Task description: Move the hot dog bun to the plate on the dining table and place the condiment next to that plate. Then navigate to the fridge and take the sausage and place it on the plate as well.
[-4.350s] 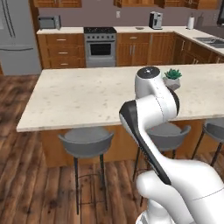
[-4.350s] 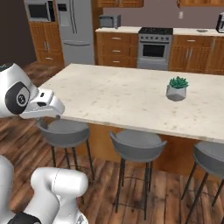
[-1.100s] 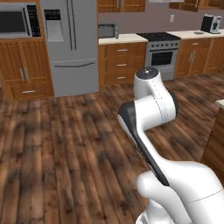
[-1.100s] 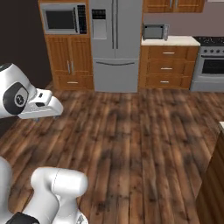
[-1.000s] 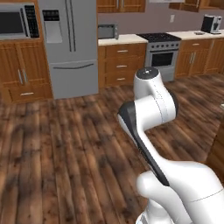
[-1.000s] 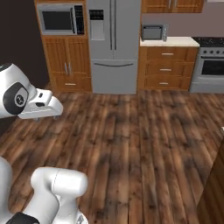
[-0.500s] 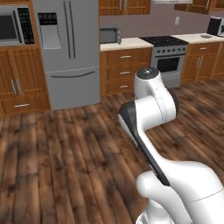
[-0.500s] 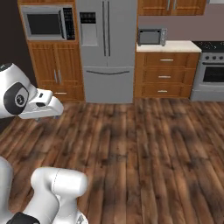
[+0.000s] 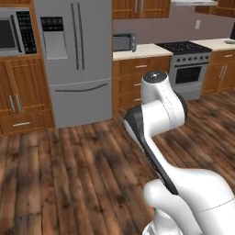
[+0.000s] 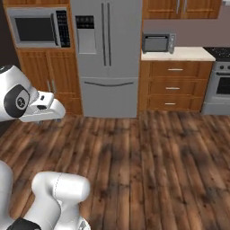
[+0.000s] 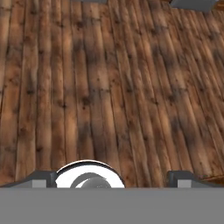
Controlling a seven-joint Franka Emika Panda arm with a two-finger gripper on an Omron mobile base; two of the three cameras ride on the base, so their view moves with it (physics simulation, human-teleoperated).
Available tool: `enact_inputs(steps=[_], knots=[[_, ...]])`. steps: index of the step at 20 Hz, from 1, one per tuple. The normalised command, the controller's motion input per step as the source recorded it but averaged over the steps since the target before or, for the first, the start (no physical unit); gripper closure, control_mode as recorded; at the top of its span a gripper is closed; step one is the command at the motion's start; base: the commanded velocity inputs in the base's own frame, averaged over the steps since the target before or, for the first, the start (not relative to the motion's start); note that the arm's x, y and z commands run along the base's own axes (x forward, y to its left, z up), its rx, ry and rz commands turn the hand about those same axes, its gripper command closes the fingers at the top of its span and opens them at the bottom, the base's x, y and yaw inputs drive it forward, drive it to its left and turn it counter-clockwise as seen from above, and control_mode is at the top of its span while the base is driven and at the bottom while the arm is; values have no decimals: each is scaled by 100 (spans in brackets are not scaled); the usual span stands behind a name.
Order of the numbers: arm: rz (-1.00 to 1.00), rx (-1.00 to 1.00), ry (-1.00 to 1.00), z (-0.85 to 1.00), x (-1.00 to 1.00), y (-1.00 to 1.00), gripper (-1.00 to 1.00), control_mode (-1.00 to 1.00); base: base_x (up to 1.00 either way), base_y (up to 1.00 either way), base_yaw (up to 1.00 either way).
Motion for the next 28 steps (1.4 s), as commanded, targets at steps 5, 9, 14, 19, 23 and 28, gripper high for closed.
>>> enact_inputs(steps=[5, 9, 14, 19, 23, 28], knots=[[0, 0, 0, 0, 0, 0, -100, 100, 100, 0, 2], [0, 0, 0, 0, 0, 0, -100, 100, 100, 0, 6], [0, 0, 0, 0, 0, 0, -100, 100, 100, 0, 6], [0, 0, 0, 0, 0, 0, -100, 100, 100, 0, 6], [0, 0, 0, 0, 0, 0, -100, 100, 100, 0, 6], [0, 0, 0, 0, 0, 0, -100, 100, 100, 0, 3]])
